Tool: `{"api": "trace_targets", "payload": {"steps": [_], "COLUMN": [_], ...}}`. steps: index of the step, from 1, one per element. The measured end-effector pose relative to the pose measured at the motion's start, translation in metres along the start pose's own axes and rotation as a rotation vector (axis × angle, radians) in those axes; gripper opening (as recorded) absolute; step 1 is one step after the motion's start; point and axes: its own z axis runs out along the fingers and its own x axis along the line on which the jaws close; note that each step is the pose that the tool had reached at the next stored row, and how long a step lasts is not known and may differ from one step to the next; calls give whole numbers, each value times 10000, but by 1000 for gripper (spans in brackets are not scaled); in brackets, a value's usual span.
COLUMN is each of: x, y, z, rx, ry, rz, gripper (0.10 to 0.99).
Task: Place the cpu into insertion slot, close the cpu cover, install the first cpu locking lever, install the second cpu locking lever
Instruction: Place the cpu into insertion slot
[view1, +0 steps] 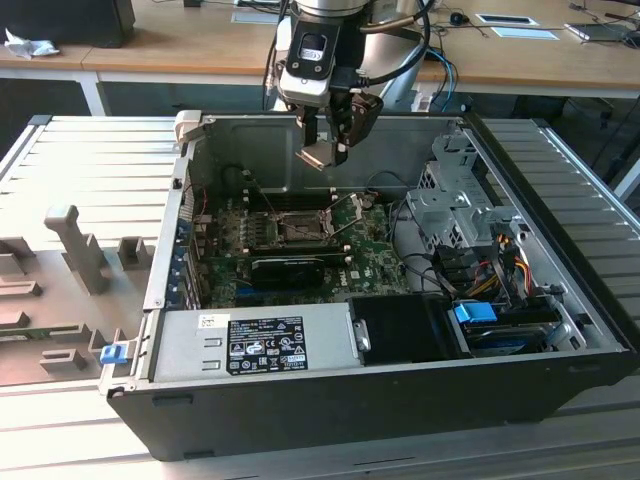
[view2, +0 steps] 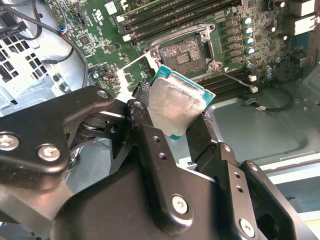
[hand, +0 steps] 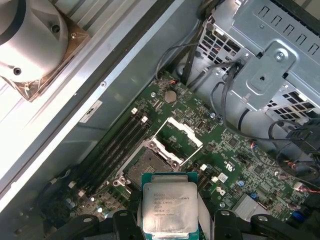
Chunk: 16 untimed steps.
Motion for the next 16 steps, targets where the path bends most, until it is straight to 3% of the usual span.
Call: {"api": "trace_targets", "payload": {"steps": [9,16], "x": [0,0], "y": [0,-2], "z": [4,16], "rx": [-7,-21], "ry": [-30,-98], "rz": [348,1116], "gripper": [533,533]}}
